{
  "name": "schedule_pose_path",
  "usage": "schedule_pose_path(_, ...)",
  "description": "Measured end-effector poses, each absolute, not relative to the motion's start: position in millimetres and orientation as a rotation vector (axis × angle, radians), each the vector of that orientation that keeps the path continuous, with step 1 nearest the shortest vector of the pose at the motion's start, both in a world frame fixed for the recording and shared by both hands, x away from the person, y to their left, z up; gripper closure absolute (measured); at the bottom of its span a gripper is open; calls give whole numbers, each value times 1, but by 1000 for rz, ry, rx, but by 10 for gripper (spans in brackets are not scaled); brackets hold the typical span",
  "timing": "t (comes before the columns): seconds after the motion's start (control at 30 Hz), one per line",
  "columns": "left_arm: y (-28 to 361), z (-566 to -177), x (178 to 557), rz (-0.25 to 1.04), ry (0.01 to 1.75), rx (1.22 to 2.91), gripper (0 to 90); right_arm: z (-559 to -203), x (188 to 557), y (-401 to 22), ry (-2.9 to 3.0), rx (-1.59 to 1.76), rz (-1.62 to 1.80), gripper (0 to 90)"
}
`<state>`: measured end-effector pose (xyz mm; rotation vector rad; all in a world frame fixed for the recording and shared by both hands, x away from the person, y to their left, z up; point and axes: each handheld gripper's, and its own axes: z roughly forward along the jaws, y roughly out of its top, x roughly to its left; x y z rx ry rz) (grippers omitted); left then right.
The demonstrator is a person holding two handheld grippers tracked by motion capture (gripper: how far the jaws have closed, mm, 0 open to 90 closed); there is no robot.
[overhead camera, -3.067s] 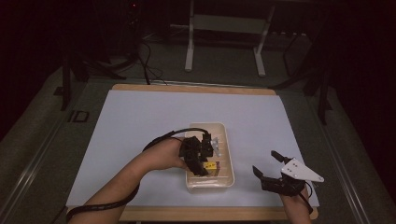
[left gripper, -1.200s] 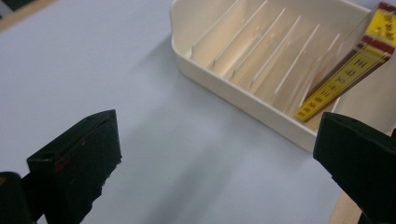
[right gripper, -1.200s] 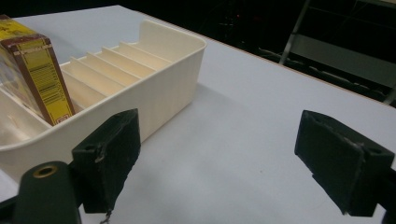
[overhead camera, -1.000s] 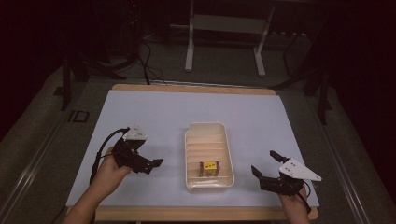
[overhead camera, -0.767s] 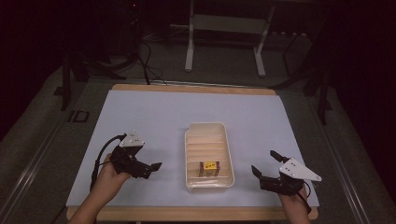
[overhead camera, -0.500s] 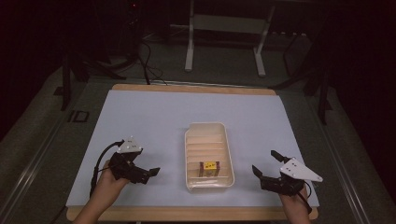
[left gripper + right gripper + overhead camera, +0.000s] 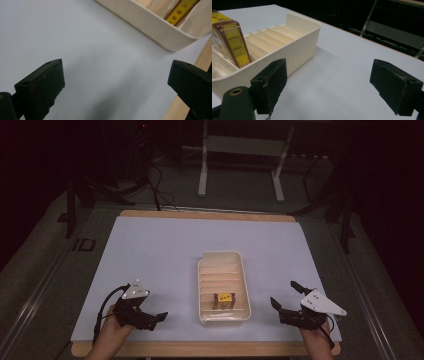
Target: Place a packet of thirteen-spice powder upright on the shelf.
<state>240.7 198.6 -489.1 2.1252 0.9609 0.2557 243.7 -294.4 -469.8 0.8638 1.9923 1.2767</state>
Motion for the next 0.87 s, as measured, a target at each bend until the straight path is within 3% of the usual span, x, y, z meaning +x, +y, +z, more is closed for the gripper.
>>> schedule_pose_path(0.87,214,-491,229,368,986,2027,13,-471,245,-295,1995,860,1279,144)
